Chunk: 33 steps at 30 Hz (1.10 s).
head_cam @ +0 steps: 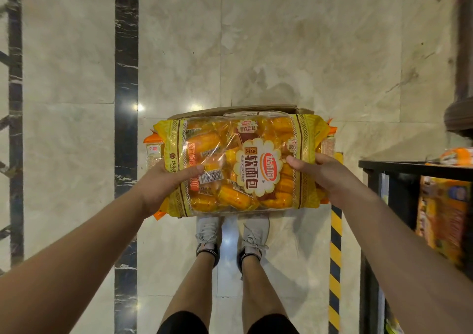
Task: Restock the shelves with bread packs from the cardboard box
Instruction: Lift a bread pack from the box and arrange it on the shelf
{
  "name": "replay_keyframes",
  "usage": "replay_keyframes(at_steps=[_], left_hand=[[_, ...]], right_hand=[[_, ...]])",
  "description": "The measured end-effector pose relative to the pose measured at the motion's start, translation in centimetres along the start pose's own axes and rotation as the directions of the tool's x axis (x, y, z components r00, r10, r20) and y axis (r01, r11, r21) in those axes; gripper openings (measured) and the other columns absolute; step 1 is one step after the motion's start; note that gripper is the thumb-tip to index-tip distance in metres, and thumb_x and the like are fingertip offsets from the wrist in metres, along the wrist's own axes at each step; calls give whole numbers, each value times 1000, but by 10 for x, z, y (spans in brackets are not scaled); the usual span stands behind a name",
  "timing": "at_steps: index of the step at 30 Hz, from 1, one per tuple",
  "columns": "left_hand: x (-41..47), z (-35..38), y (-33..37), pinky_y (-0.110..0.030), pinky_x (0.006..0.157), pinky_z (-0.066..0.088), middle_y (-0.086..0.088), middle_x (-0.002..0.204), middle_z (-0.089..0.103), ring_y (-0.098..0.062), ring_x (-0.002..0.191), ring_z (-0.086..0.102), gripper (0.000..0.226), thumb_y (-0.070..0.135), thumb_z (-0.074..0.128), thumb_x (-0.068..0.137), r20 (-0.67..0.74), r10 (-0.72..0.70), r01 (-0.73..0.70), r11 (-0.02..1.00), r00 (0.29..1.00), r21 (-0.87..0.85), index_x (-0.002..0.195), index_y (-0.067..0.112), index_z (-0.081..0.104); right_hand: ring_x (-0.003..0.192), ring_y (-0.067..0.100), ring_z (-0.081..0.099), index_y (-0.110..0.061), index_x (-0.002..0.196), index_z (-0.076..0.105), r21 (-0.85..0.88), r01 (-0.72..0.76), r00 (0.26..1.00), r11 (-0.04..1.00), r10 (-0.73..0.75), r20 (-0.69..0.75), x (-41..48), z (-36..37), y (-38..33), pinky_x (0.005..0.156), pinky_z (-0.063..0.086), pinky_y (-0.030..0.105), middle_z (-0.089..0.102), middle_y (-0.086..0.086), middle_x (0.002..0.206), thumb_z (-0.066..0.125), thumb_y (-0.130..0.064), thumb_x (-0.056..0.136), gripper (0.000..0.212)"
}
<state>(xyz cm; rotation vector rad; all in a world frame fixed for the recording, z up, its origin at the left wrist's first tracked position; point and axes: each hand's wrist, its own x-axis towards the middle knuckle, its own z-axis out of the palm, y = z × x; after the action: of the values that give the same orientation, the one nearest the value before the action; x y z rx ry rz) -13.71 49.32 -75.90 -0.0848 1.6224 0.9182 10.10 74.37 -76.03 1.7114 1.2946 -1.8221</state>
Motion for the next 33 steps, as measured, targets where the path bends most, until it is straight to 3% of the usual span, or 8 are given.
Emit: replay_keyframes(at_steps=[2, 5, 9, 13, 18, 24, 31, 33], left_hand=[[-13, 0, 4, -47, 90, 60, 0, 123, 78, -24, 109, 77, 113, 69, 97, 36, 46, 20, -20, 1000, 999, -12, 137, 36, 59], [-36, 2, 15, -52, 99, 57, -1, 126, 77, -25, 112, 76, 113, 69, 96, 44, 57, 40, -40, 999, 998, -12, 143, 32, 56], [-77, 8, 43, -60, 104, 54, -4, 123, 78, -28, 109, 77, 73, 57, 84, 79, 56, 71, -71, 997, 996, 2, 141, 30, 58], [-124, 14, 76, -63, 105, 52, -8, 122, 78, -34, 109, 76, 87, 62, 88, 64, 66, 110, -114, 993, 992, 44, 139, 28, 60], [-193, 26, 124, -56, 103, 56, -1, 126, 76, -25, 113, 76, 96, 64, 90, 60, 176, 214, -243, 956, 961, 163, 144, 34, 54], [-272, 51, 172, -57, 101, 57, -3, 126, 76, -28, 112, 76, 113, 71, 96, 43, 245, 316, -367, 908, 917, 204, 141, 31, 56], [-318, 104, 208, -57, 96, 59, -8, 113, 81, -31, 102, 79, 105, 55, 101, 38, 357, 355, -452, 860, 864, 237, 131, 25, 65], [-323, 124, 215, -59, 97, 58, -10, 113, 81, -34, 101, 79, 107, 57, 103, 34, 395, 339, -456, 853, 854, 254, 129, 23, 68]], right_hand=[[115, 23, 68, -37, 131, 65, -15, 72, 996, 997, -73, -48, -12, -3, 1, 101, 55, 51, 73, -6, 124, 89, -66, 59, 81], [112, 20, 70, -41, 128, 65, 10, 168, 984, 986, -167, -67, -41, -12, -2, 101, 55, 49, 75, -11, 119, 86, -72, 56, 82], [106, 22, 75, -34, 128, 62, 127, 203, 979, 971, -203, -11, -96, -28, -14, 96, 58, 48, 77, -4, 116, 92, -71, 41, 99], [106, 20, 75, -31, 125, 59, 187, 241, 966, 952, -253, 44, -160, -41, -25, 94, 58, 44, 75, 2, 121, 85, -50, 64, 69], [112, 26, 73, -30, 136, 56, 272, 304, 947, 913, -320, 14, -235, -60, -32, 101, 54, 55, 76, 2, 121, 98, -61, 43, 106], [114, 26, 72, -32, 134, 59, 393, 438, 895, 809, -434, -103, -329, -81, -27, 102, 53, 56, 75, 4, 123, 101, -54, 42, 104], [116, 30, 70, -29, 135, 59, 454, 568, 823, 687, -474, -313, -414, -106, 10, 103, 51, 60, 74, 7, 125, 101, -49, 49, 97], [113, 29, 72, -33, 129, 62, 456, 588, 807, 668, -450, -382, -435, -111, 23, 102, 52, 60, 75, 5, 122, 99, -47, 55, 84]])
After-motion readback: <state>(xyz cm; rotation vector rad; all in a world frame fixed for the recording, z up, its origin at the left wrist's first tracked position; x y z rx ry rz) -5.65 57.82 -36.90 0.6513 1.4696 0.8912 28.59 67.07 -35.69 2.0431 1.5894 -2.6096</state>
